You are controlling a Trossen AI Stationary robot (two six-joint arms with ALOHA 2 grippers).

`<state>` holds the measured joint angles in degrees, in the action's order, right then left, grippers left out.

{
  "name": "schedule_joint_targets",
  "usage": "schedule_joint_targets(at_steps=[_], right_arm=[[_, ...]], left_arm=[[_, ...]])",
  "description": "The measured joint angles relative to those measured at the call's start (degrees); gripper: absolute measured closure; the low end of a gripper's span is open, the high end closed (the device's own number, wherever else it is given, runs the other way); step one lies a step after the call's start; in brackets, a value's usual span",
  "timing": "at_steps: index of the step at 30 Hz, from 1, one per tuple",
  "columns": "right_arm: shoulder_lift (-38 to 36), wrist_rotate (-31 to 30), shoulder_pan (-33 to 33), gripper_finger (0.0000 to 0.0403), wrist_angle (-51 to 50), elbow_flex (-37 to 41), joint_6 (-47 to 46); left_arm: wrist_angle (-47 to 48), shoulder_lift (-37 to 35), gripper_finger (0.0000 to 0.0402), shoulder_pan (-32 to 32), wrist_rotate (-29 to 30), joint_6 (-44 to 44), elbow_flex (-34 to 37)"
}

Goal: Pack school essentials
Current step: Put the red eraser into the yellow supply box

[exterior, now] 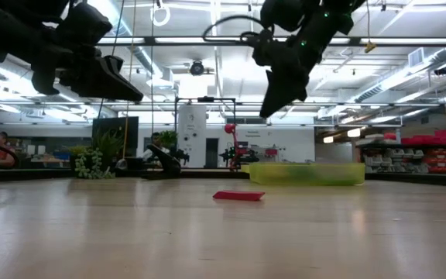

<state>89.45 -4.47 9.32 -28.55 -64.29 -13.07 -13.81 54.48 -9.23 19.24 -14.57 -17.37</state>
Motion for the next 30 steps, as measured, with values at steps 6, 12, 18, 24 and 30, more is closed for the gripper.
schedule_joint_targets(at_steps=[6,12,18,24,30], right_arm=[[0.0,-0.93,-5.09,0.0316,3.49,0.02,-3.17],[-0.02,-8.56,-11.39,0.0272,4.29,0.02,-7.47],[-0.02,-11.57,-16.81,0.0244,6.3,0.02,-13.1],[0.73,-15.98,-22.45,0.024,9.13,0.04,-17.8],[4.14,-17.84,-26.39,0.0239,12.49,0.14,-20.46]], left_arm=[[3.99,-5.78,0.0377,0.0,-3.27,0.19,0.02],[6.28,-9.3,0.0376,0.0,-6.46,0.48,0.0],[6.24,-11.2,0.037,-0.01,-11.08,0.57,0.0],[5.45,-11.0,0.0369,-0.11,-16.37,3.32,0.03],[-2.76,-11.03,0.0369,-3.3,-16.89,6.57,5.03]])
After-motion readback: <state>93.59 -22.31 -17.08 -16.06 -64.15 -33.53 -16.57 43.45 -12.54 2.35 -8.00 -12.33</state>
